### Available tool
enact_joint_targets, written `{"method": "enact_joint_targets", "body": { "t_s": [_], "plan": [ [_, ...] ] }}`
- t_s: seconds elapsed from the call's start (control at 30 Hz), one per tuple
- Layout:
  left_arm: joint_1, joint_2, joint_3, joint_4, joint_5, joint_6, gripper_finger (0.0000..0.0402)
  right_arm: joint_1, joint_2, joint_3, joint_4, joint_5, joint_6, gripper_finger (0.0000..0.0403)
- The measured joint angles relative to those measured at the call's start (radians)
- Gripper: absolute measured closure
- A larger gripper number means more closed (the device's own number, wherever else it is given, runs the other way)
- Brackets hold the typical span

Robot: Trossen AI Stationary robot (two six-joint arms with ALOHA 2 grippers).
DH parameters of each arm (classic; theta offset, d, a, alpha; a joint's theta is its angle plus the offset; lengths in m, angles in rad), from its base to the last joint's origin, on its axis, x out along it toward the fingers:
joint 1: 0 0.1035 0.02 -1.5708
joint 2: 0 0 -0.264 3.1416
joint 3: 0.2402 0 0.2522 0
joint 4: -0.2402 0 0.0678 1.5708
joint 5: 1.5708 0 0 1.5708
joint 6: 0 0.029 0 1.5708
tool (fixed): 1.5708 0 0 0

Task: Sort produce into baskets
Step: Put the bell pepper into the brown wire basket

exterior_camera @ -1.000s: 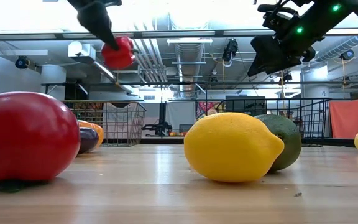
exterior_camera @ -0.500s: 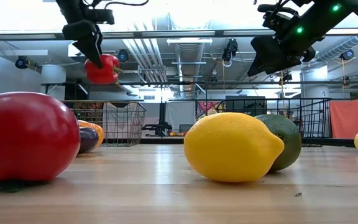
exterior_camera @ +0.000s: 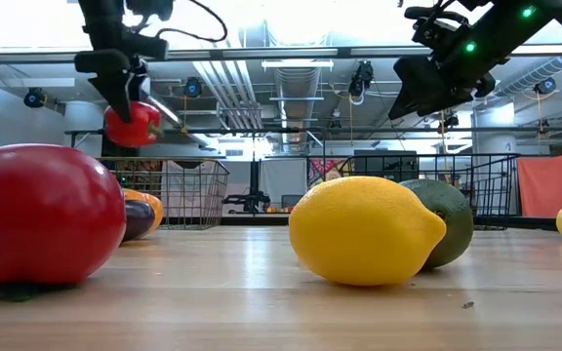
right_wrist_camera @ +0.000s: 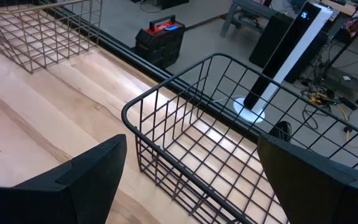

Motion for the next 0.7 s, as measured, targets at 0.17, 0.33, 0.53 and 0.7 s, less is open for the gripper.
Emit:
{"method": "enact_joint_targets", "body": {
  "t_s": [0.17,0.33,0.53,0.7],
  "plan": [
    [0.034,0.005,0.000,-0.003,0.016,0.038,0.0073,0.000,0.000,0.000,0.000,0.000,0.000,0.0048],
    [0.089,0.027,0.000,0.062,0.014,0.124,0.0073,0.000,0.000,0.000,0.000,0.000,0.000,0.0048],
    [0.197,0.097,0.006,0.149,0.056,0.200,0.0073,0.000,0.000,0.000,0.000,0.000,0.000,0.0048],
    [0.267,0.169,0.006,0.247,0.098,0.259,0.0073,0.000,0.000,0.000,0.000,-0.003,0.001,0.0048]
  ]
}}
